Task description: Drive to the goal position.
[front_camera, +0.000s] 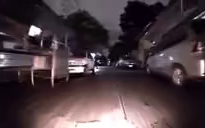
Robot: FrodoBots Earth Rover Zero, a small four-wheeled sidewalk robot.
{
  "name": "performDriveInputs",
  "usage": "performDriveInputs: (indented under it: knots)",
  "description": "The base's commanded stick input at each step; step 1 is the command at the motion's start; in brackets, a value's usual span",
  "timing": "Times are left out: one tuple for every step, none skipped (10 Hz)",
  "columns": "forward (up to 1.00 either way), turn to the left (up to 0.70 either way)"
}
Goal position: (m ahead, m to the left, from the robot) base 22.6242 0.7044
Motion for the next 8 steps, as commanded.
performDriveInputs:
  knots:
    - [0.5,0.0]
    - [0.5,0.0]
    - [0.5,0.0]
    - [0.5,0.0]
    - [0.5,0.0]
    - [0.5,0.0]
    - [0.5,0.0]
    - [0.5,0.0]
